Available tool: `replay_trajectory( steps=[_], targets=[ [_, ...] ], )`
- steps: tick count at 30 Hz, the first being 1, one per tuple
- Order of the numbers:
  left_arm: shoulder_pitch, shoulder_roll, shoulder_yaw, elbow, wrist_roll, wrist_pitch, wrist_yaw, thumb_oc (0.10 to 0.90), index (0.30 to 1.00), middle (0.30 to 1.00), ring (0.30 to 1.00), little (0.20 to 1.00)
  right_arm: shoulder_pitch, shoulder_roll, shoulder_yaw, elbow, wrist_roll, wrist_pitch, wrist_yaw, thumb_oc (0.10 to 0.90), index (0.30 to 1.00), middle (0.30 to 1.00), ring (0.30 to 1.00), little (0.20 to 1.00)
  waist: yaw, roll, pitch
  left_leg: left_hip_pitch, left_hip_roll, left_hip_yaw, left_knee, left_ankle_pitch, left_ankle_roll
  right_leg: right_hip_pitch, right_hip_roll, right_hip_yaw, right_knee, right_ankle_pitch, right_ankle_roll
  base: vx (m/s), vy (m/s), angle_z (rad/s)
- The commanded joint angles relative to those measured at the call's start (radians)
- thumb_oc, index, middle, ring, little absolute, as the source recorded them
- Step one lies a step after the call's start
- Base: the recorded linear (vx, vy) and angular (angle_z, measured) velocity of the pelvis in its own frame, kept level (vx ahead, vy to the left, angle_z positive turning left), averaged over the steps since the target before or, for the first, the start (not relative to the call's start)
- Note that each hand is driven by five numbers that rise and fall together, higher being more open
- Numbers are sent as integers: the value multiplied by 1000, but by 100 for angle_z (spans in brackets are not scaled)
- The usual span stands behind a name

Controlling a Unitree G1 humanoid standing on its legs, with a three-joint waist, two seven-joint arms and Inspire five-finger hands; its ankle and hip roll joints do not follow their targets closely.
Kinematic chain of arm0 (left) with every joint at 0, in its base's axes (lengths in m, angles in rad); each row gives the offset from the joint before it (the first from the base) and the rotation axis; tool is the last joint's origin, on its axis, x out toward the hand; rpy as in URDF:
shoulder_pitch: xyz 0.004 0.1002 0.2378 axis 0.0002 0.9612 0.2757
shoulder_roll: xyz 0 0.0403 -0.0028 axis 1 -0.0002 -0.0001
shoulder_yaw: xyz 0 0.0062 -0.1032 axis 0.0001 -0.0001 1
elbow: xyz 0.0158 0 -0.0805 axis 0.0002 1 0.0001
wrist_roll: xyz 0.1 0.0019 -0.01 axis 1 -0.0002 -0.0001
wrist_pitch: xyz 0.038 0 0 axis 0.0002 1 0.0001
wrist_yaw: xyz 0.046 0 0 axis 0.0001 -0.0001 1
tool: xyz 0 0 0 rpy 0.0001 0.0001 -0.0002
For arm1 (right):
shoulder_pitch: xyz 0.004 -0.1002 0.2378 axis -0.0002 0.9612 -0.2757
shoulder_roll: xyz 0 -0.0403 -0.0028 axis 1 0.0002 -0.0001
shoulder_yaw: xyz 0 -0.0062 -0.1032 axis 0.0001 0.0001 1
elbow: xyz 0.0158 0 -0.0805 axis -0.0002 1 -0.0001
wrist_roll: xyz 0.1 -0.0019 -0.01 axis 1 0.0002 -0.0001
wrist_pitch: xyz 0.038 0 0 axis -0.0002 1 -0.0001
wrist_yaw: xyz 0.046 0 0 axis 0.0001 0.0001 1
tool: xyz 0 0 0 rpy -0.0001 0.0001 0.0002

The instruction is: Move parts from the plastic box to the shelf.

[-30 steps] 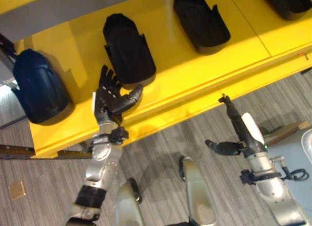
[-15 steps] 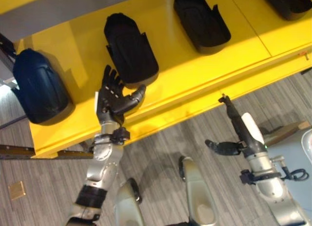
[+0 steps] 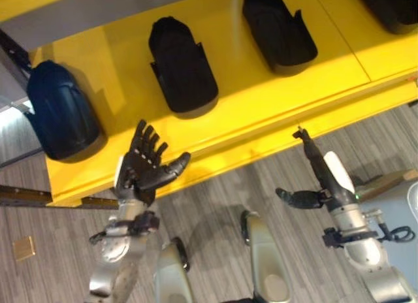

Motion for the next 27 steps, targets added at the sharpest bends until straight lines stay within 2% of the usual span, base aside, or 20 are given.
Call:
replay_trajectory(
  steps=[1, 3, 5, 6, 7, 9, 13, 14, 16, 17, 19, 20, 21, 27],
  targets=[
    [-57, 63, 39, -90, 46, -83, -43, 900, 1000, 1000, 1000, 1000, -43, -22, -66, -127, 23, -103, -15, 900, 1000, 1000, 1000, 1000, 3, -23, -70, -19, 41, -80, -25, 78, -6, 85, -102, 48, -116, 102, 89, 21, 7, 15],
    [-36, 75, 49, -115, 89, -84, -42, 900, 1000, 1000, 1000, 1000, -47, -31, -62, -126, 22, -104, -10, 900, 1000, 1000, 1000, 1000, 9, -23, -72, -12, 39, -84, -31, 79, -6, 97, -106, 42, -118, 101, 90, 20, 5, 19],
    [-5, 99, 87, -143, 255, -97, -7, 900, 1000, 1000, 1000, 1000, -56, -38, -57, -125, 22, -116, -10, 900, 1000, 1000, 1000, 1000, 23, -23, -75, -4, 33, -90, -41, 81, -5, 113, -111, 31, -124, 100, 89, 9, 0, 21],
    [-5, 99, 87, -143, 255, -97, -7, 900, 1000, 1000, 1000, 1000, -56, -38, -57, -125, 22, -116, -10, 900, 1000, 1000, 1000, 1000, 23, -23, -75, -4, 33, -90, -41, 81, -5, 113, -111, 31, -124, 100, 89, 0, -4, 5],
    [16, 134, 123, -144, 462, -94, 33, 900, 1000, 1000, 1000, 1000, -60, -43, -53, -117, 25, -127, -6, 900, 1000, 1000, 1000, 1000, 30, -22, -75, 2, 29, -93, -48, 82, -5, 124, -114, 24, -127, 97, 91, 3, -3, 4],
    [35, 169, 156, -131, 697, -88, 92, 900, 1000, 1000, 1000, 1000, -78, -52, -42, -103, 22, -137, -7, 900, 1000, 1000, 1000, 1000, 43, -22, -81, 9, 26, -98, -61, 88, -5, 133, -121, 16, -132, 99, 93, -3, -1, 5],
    [45, 173, 178, -101, 810, -82, 137, 900, 1000, 1000, 1000, 1000, -95, -53, -30, -96, 28, -141, -8, 900, 1000, 1000, 1000, 1000, 47, -24, -85, 9, 22, -101, -73, 97, -5, 139, -125, 10, -141, 103, 92, -6, 2, 16],
    [58, 203, 225, -76, 1024, -69, 194, 900, 1000, 1000, 1000, 1000, -104, -53, -31, -86, 25, -149, -17, 900, 1000, 1000, 1000, 1000, 58, -23, -93, 10, 20, -106, -80, 101, -6, 144, -127, 6, -149, 102, 95, 8, 6, 6],
    [59, 218, 246, -61, 1154, -61, 243, 900, 1000, 1000, 1000, 1000, -113, -52, -22, -81, 26, -156, -16, 900, 1000, 1000, 1000, 1000, 61, -26, -97, 12, 19, -108, -84, 102, -6, 148, -128, 0, -151, 102, 96, 0, 0, 0],
    [58, 217, 243, -57, 1164, -61, 251, 900, 1000, 1000, 1000, 1000, -116, -51, -20, -78, 25, -157, -17, 900, 1000, 1000, 1000, 1000, 60, -27, -97, 12, 19, -108, -84, 102, -6, 148, -129, 0, -151, 101, 96, 0, 0, 0],
    [60, 247, 262, -37, 1321, -31, 273, 900, 1000, 1000, 1000, 1000, -121, -50, -21, -70, 35, -158, -13, 900, 1000, 1000, 1000, 1000, 63, -28, -102, 12, 19, -110, -83, 102, -6, 148, -131, -1, -151, 98, 96, 3, 8, 2],
    [60, 247, 262, -37, 1321, -31, 273, 900, 1000, 1000, 1000, 1000, -121, -50, -21, -70, 35, -158, -13, 900, 1000, 1000, 1000, 1000, 63, -28, -102, 12, 19, -110, -83, 102, -6, 148, -131, -1, -151, 98, 96, 0, 0, 0],
    [64, 260, 280, -19, 1424, -15, 293, 900, 1000, 1000, 1000, 1000, -130, -45, -20, -67, 41, -155, -3, 900, 1000, 1000, 1000, 1000, 64, -31, -107, 11, 19, -110, -82, 98, -6, 148, -130, 2, -151, 95, 97, 0, 0, 0],
    [51, 262, 270, 19, 1500, 10, 295, 900, 1000, 1000, 1000, 1000, -146, -34, -15, -62, 40, -148, 1, 900, 1000, 1000, 1000, 1000, 65, -38, -111, 7, 18, -108, -77, 95, -6, 145, -127, 5, -151, 92, 97, 0, 0, 0]
  ],
)
